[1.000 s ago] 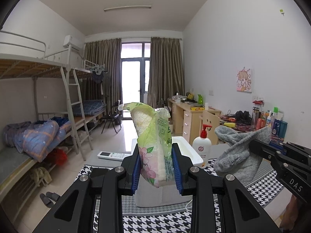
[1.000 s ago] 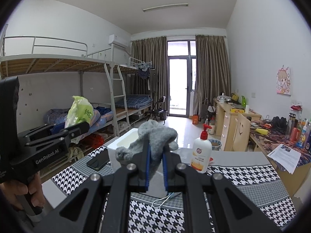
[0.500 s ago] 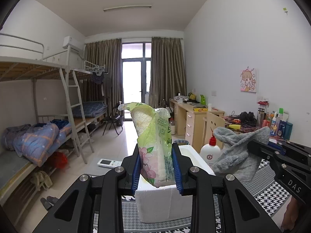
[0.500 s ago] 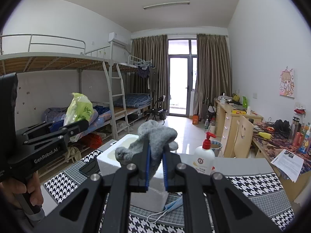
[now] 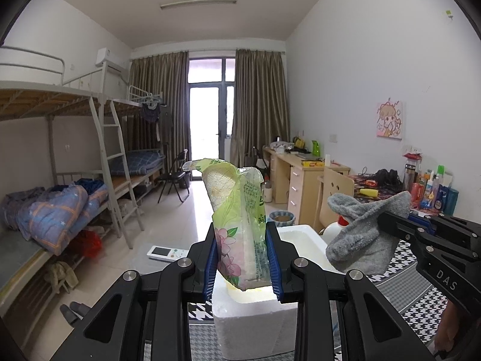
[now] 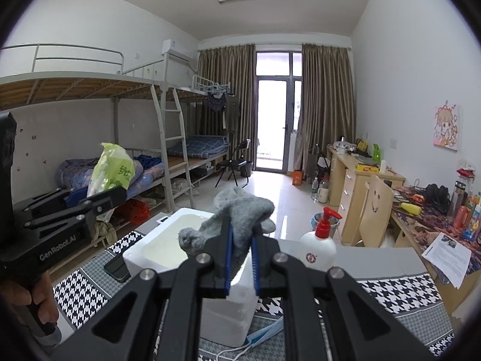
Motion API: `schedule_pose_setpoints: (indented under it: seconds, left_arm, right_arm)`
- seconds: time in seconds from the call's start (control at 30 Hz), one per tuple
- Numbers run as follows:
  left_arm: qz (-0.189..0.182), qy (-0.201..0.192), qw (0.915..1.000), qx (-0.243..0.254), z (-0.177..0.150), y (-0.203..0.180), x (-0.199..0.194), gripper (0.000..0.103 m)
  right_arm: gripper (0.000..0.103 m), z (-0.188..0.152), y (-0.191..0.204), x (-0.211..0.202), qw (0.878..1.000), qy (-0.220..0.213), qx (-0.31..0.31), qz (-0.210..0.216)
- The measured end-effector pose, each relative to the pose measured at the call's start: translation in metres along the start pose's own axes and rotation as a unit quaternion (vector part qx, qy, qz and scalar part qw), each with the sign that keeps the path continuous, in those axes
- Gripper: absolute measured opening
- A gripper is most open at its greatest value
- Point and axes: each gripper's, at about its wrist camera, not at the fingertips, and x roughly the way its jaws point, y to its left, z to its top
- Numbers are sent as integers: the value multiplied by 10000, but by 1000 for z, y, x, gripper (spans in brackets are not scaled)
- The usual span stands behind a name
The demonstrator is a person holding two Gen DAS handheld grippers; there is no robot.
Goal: Organize soft objects
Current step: 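Open the right gripper to drop the grey sock into the foam box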
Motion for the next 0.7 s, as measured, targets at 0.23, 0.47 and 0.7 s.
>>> schedule_pose_setpoints:
  seconds: [0.23,0.47,0.7]
  left_arm:
    - [10,54,10000,58,-1,3,9,31]
    - [152,42,9999,18,1,14,5,31]
    - [368,66,9993,-33,0,25,-2,31]
  right_arm:
    - [14,1,4,21,9997,153,59,-156]
    - [14,9,19,29,9997,218,77,-8]
    - [14,13,31,34,9994,291,21,186]
